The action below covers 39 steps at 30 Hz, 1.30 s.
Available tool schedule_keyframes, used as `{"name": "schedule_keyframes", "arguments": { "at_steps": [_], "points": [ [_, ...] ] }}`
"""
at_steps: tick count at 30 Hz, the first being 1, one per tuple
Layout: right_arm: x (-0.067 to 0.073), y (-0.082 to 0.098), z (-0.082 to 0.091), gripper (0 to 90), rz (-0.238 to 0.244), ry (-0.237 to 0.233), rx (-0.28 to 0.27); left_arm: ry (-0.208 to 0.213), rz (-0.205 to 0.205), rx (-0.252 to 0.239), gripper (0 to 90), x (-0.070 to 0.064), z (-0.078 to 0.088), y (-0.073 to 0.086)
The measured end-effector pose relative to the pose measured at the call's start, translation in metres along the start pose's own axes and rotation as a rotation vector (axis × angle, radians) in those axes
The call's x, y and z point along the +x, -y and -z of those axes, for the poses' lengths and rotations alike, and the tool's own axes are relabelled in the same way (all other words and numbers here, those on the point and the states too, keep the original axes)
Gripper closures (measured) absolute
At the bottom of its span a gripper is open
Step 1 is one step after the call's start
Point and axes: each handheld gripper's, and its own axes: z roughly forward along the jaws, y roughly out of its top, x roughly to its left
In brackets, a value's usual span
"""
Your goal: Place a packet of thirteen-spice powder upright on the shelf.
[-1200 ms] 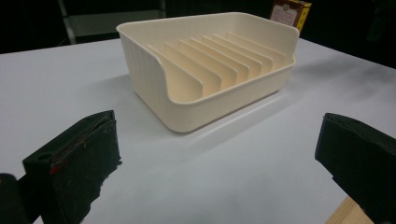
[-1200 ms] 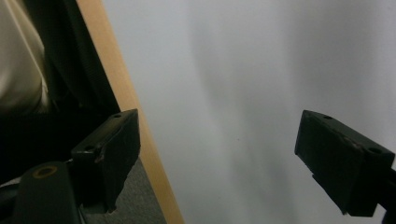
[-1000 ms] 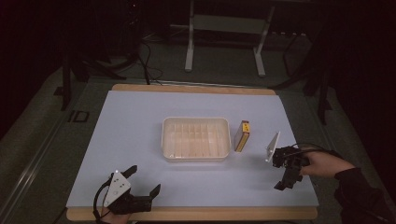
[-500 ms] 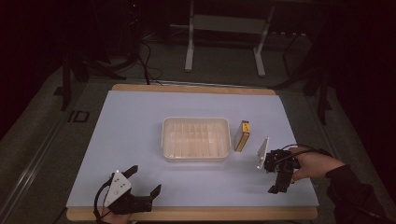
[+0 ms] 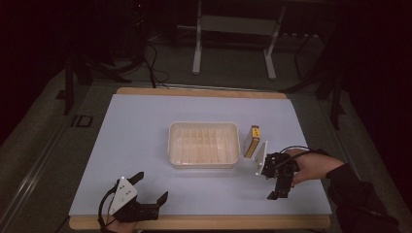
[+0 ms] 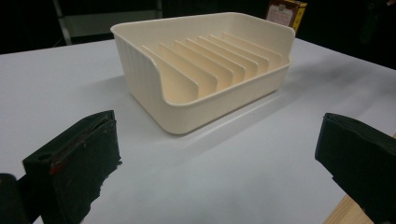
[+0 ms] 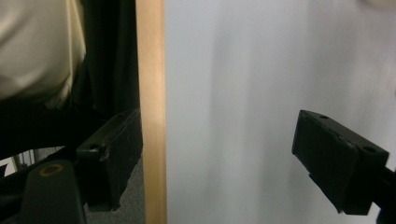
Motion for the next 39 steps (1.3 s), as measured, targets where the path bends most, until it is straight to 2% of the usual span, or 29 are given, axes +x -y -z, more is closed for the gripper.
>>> {"name": "schedule_keyframes", "arguments": {
  "at_steps": [3,6,13,22,26,32,39],
  "points": [
    [-0.001,-0.005,0.001,16.5,0.018,-0.003,-0.011,0.0,0.002,0.0,0.0,0.0,0.0,0.0],
    [-0.002,-0.016,0.003,16.5,0.058,-0.001,-0.016,-0.001,0.002,-0.003,0.0,0.0,0.0,0.0],
    [-0.005,-0.03,0.012,16.5,0.058,0.006,-0.014,0.0,0.003,-0.002,0.0,0.001,0.001,0.0],
    [-0.01,-0.037,0.028,16.5,0.083,0.046,-0.03,-0.004,0.004,-0.001,0.0,0.001,0.002,0.001],
    [-0.015,-0.038,0.041,18.9,0.081,0.07,-0.044,-0.006,0.008,0.002,0.0,0.002,0.003,0.002],
    [-0.027,-0.037,0.057,18.7,0.037,0.104,-0.058,-0.002,0.018,-0.014,0.0,0.001,0.006,0.003],
    [-0.043,-0.036,0.071,17.5,0.017,0.13,-0.057,-0.009,0.019,-0.014,0.0,0.002,0.009,0.004]
  ]
}}
